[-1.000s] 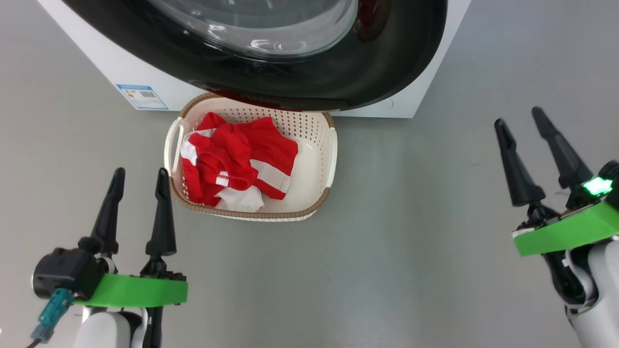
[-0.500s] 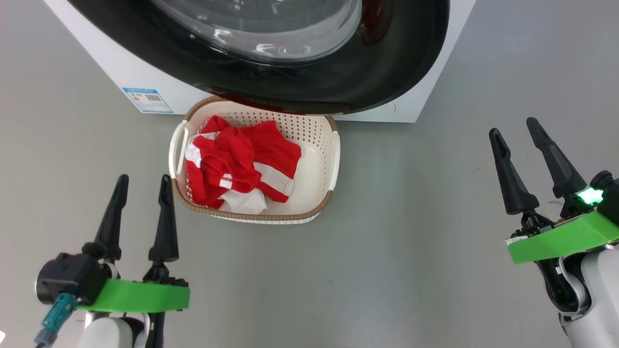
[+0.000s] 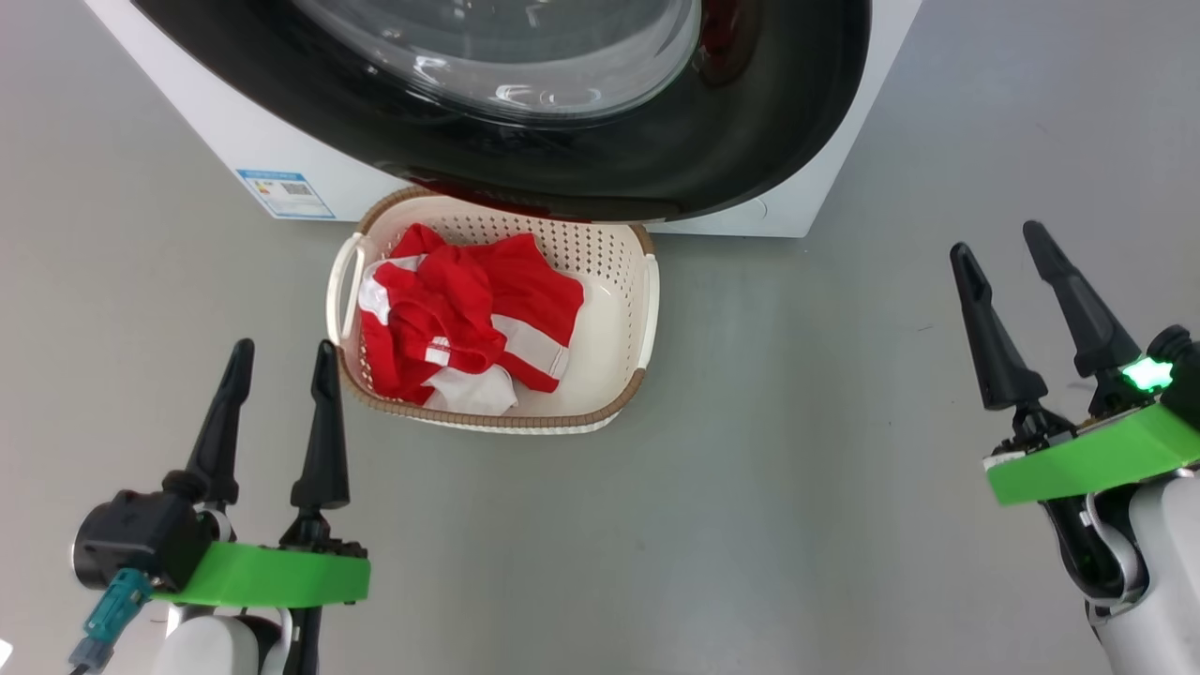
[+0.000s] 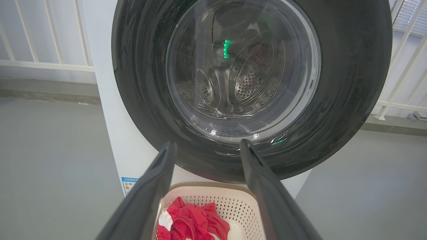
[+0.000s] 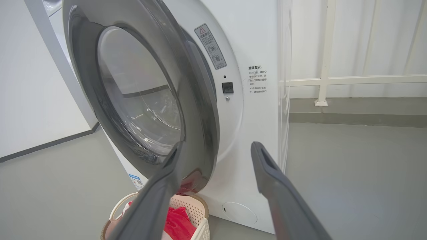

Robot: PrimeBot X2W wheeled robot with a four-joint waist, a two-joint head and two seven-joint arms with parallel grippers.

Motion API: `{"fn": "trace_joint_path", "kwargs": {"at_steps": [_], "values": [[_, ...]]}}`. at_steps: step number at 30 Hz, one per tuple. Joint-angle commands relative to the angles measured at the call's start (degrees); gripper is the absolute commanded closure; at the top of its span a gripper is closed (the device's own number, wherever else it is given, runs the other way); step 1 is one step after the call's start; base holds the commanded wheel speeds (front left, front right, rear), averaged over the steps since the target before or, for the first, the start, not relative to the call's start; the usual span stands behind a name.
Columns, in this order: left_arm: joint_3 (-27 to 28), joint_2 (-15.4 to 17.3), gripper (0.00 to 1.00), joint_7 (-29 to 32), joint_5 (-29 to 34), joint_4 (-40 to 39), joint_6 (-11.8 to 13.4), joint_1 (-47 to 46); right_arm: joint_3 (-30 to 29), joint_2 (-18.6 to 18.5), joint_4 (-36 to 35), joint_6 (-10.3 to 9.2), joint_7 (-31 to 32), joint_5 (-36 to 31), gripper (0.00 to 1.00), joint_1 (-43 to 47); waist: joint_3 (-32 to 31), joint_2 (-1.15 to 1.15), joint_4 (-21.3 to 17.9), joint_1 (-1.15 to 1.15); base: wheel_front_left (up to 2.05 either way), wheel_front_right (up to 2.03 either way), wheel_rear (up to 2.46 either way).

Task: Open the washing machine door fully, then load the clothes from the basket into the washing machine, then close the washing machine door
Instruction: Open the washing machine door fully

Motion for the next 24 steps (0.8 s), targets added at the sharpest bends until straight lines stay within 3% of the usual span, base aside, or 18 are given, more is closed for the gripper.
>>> {"fn": "trace_joint_path", "kwargs": {"at_steps": [1,2,3,7,14,24], "values": [[1.7,1.1,0.00,-0.3,0.3,-1.3,-0.1,0.1,1.0,-0.8,-1.4,0.09,-0.7,0.4,0.59,-0.9,0.1,0.00,0.0,0.00,0.00,0.00,0.00],[1.7,1.1,0.00,-0.3,0.3,-1.3,-0.1,0.0,1.0,-0.9,-1.3,0.09,-0.7,0.8,0.71,-1.5,0.2,0.00,0.0,0.00,0.00,0.00,0.00],[1.7,1.1,0.00,-0.3,0.2,-1.3,-0.1,0.0,1.2,-1.2,-1.3,0.09,-0.7,1.2,1.00,-2.1,0.3,0.00,0.0,0.00,0.00,0.00,0.00],[1.7,1.1,0.00,-0.3,0.2,-1.4,-0.1,-0.4,1.5,-2.1,-0.8,0.09,-0.7,4.6,1.00,-5.3,1.0,0.00,0.1,0.00,0.00,0.00,0.00],[1.8,1.1,0.00,-0.3,0.0,-1.5,-0.1,-1.0,3.6,-5.8,1.7,0.09,0.3,17.7,1.00,-13.6,2.2,0.00,0.7,0.00,0.00,0.00,0.00],[1.7,1.1,0.00,-0.3,-0.4,-1.4,0.0,-1.6,5.2,-8.3,10.2,0.09,11.3,40.6,1.00,-25.7,3.1,0.00,1.7,0.00,0.00,0.00,0.00]]}}
